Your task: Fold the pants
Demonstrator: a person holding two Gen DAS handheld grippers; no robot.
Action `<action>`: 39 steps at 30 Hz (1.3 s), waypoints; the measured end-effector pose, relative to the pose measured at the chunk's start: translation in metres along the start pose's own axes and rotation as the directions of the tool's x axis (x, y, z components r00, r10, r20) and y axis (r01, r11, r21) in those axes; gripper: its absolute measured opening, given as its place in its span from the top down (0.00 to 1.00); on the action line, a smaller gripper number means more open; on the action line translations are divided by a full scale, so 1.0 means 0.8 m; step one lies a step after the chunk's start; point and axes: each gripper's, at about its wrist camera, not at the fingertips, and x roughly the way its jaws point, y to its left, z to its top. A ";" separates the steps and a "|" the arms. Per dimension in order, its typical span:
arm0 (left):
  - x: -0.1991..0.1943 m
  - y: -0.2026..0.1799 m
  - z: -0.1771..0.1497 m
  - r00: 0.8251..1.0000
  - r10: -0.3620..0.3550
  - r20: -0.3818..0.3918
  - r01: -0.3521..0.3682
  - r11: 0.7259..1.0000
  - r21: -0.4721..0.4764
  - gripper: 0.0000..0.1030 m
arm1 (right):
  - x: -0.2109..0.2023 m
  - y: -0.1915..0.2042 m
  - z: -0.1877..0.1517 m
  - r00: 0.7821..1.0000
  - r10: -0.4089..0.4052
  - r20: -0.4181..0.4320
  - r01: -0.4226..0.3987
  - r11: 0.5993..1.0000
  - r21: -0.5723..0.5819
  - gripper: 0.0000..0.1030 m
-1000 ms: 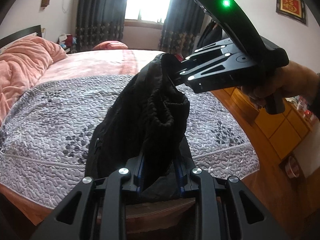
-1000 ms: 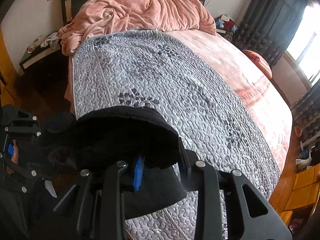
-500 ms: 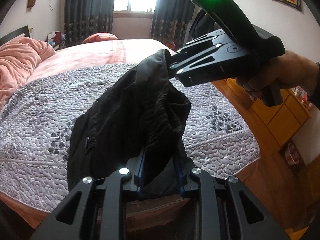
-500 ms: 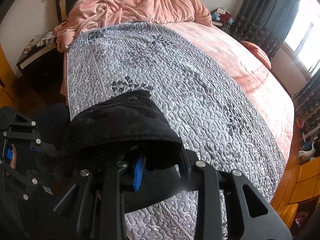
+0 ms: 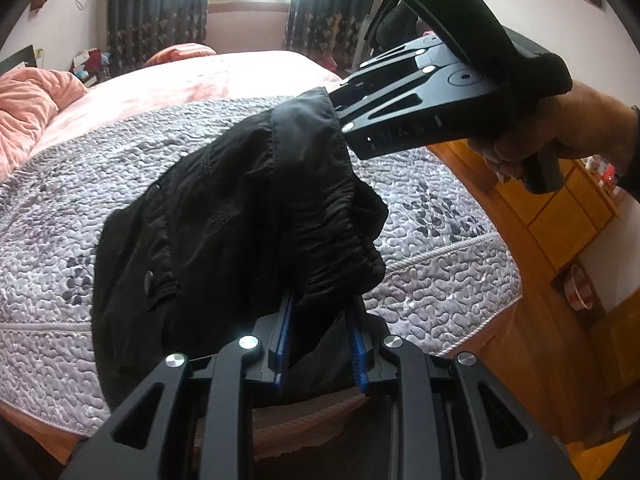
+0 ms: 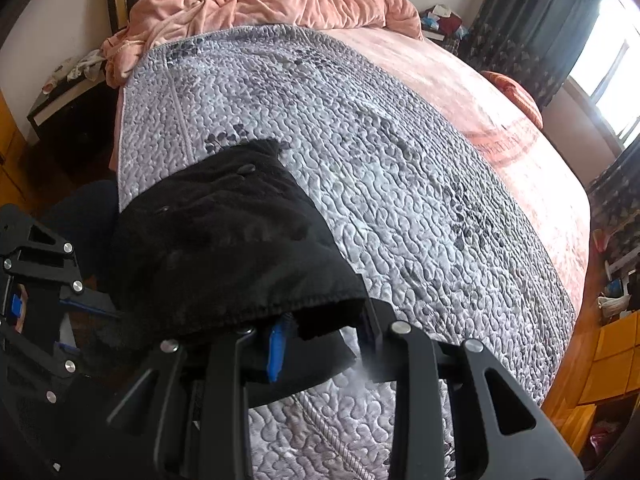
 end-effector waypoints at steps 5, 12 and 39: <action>0.027 -0.003 -0.001 0.999 -0.006 -0.040 0.007 1.000 0.004 0.76 | 0.021 -0.012 -0.017 1.000 0.007 -0.009 -0.007 1.000 0.010 0.72; 0.066 -0.011 -0.007 0.995 -0.003 -0.098 0.005 1.000 0.021 0.76 | 0.051 -0.026 -0.043 1.000 0.025 -0.014 -0.024 0.999 0.039 0.72; 0.151 -0.032 -0.044 0.979 0.112 -0.168 -0.068 0.966 0.249 0.69 | 0.091 -0.084 -0.152 0.996 0.087 -0.005 -0.069 0.816 0.575 0.45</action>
